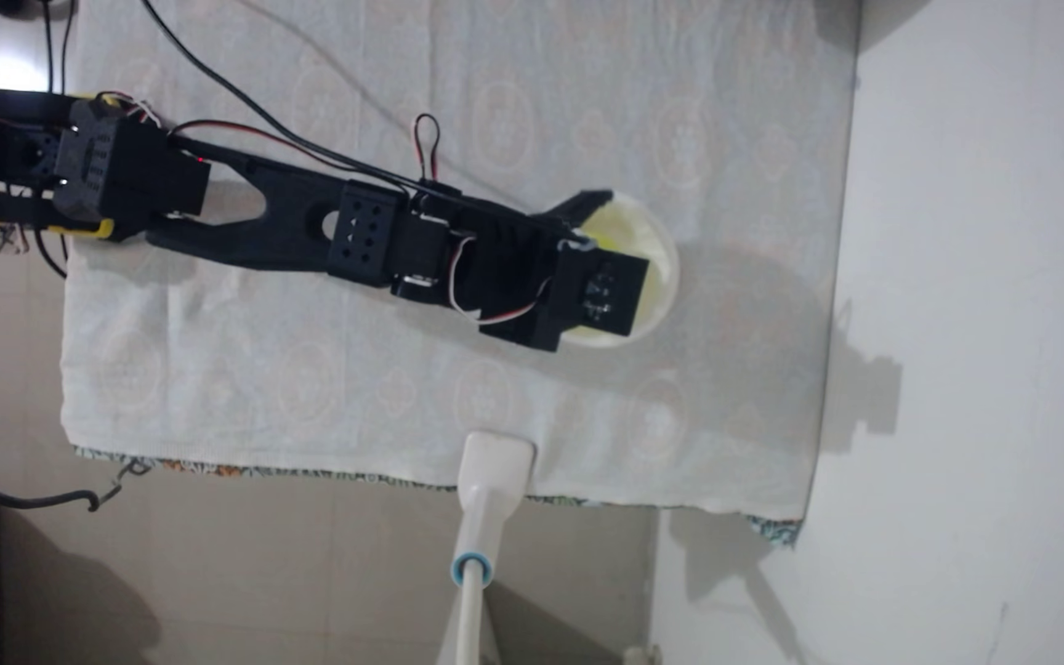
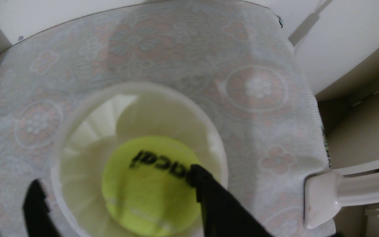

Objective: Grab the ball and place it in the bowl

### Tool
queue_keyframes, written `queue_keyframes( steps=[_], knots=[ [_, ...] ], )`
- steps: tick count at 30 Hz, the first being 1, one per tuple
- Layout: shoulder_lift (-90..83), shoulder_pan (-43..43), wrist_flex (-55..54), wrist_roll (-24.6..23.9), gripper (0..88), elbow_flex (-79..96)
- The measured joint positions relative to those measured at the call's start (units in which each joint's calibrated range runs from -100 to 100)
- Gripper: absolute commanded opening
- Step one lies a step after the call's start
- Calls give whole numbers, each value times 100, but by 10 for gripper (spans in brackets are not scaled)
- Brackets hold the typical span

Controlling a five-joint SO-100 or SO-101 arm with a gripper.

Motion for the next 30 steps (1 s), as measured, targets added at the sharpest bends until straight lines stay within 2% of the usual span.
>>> queue_keyframes(
  steps=[14,22,30],
  knots=[
    [-1493,23,49,381,463,651],
    [-2462,183,49,405,441,1419],
    [-3578,172,49,425,369,2612]
  ],
)
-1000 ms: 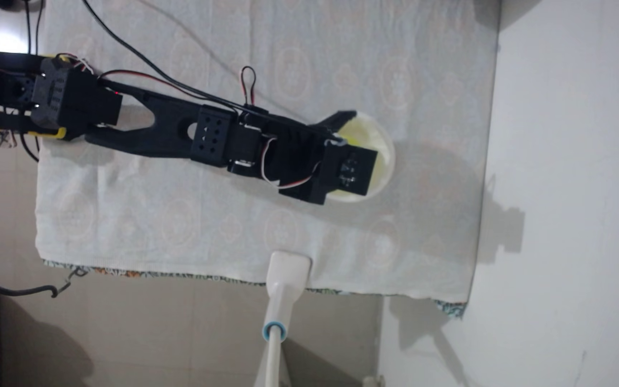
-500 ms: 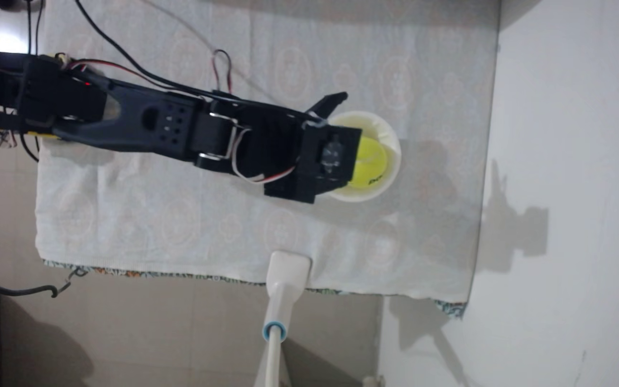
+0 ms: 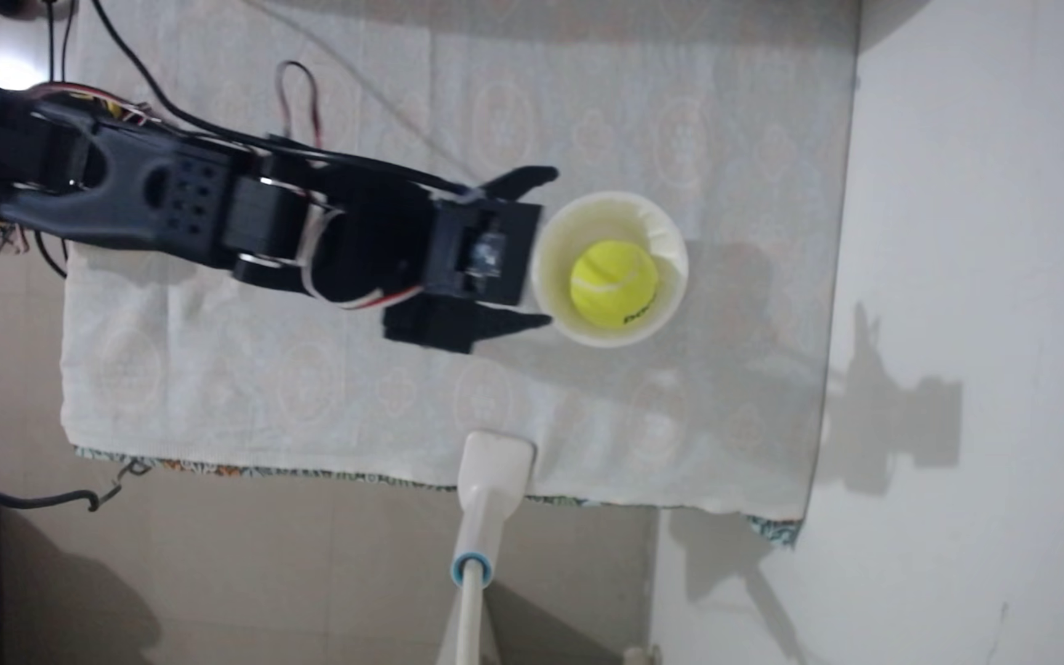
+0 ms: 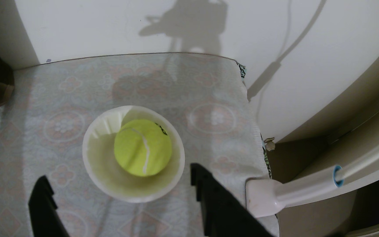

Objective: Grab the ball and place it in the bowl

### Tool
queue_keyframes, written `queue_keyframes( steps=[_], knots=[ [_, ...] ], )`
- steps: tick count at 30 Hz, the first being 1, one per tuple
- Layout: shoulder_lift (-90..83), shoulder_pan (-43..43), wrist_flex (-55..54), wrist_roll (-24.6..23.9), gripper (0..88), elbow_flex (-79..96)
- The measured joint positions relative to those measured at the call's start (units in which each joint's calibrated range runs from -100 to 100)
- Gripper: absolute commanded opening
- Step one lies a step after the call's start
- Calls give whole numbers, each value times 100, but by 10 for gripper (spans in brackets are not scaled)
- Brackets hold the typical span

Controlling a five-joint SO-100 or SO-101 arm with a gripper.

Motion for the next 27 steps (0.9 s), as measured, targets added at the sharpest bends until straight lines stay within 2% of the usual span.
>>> queue_keyframes(
  steps=[10,15,27],
  knots=[
    [-1536,298,-25,0,311,1835],
    [-2428,-57,-131,0,230,2991],
    [-4393,-779,-131,-112,174,4808]
  ],
)
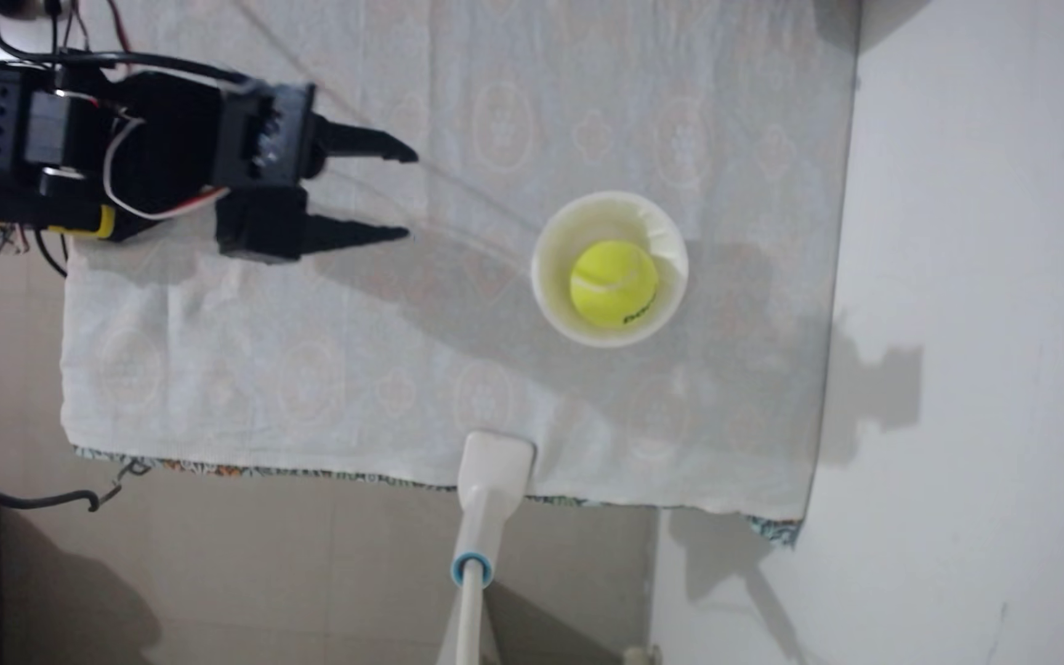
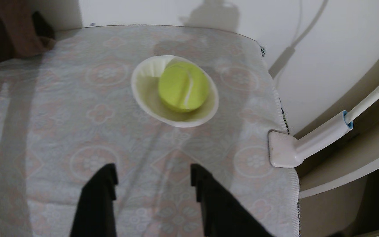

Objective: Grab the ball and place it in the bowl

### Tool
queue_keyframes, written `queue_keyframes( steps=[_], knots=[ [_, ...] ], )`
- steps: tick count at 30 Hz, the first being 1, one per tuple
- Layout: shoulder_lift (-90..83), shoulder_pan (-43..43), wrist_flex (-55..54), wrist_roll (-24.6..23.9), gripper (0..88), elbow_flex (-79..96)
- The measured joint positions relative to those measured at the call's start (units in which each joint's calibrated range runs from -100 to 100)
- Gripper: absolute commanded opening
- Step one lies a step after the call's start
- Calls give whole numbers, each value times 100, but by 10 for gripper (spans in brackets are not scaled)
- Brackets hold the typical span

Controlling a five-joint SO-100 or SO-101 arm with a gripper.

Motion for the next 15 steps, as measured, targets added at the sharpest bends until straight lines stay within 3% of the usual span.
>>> queue_keyframes(
  steps=[15],
  knots=[
    [-1776,-126,74,-24,136,2160]
  ],
)
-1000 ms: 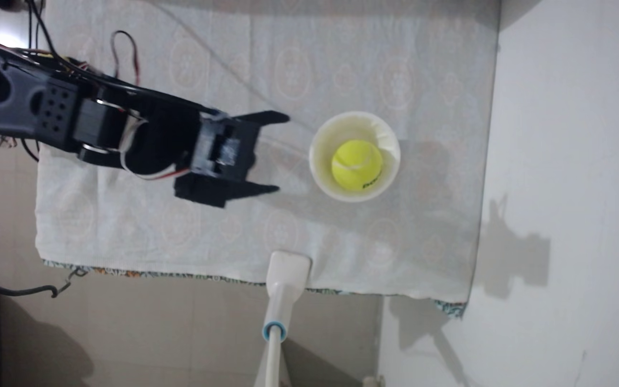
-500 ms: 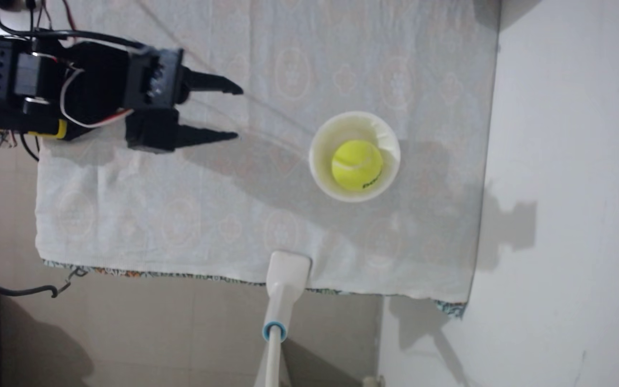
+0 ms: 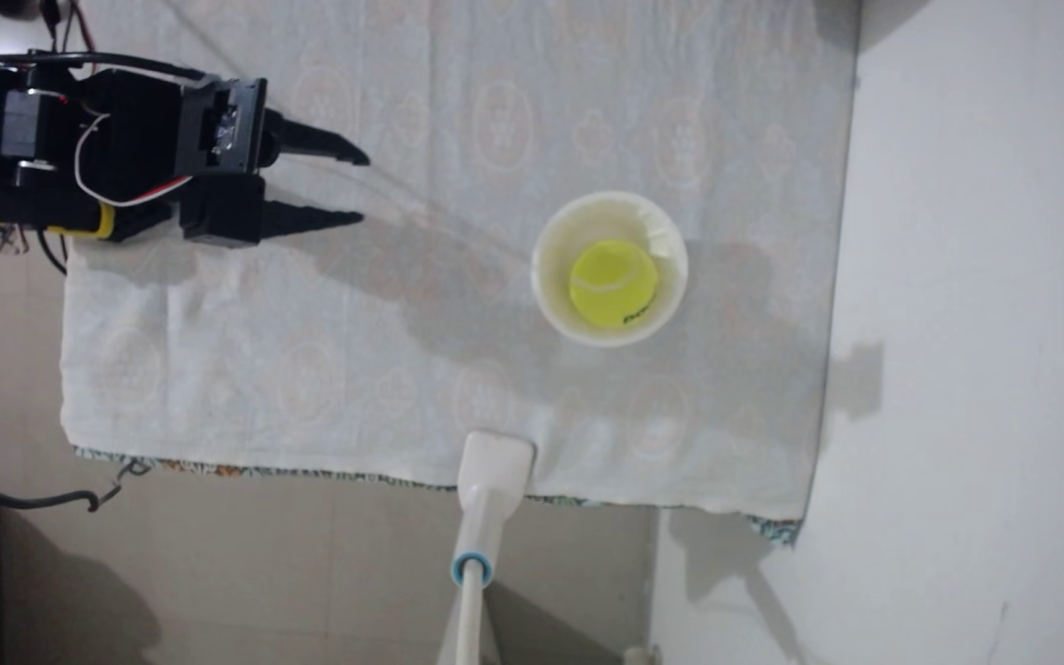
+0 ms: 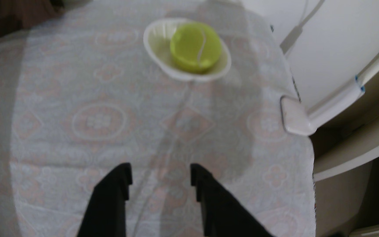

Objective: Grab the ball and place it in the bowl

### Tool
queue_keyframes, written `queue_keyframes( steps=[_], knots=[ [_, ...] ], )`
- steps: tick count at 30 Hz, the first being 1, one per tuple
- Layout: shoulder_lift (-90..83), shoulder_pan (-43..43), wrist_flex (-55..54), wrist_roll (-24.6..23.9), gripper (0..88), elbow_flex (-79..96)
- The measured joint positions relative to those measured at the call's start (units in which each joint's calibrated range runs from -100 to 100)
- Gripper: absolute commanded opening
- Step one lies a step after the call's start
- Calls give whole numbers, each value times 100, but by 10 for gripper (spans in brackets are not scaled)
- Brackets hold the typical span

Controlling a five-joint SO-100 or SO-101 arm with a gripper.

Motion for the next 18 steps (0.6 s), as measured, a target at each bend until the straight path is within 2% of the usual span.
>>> queue_keyframes(
  steps=[13,18],
  knots=[
    [-1261,0,451,0,88,1193],
    [-1716,0,566,0,1,1699]
  ],
)
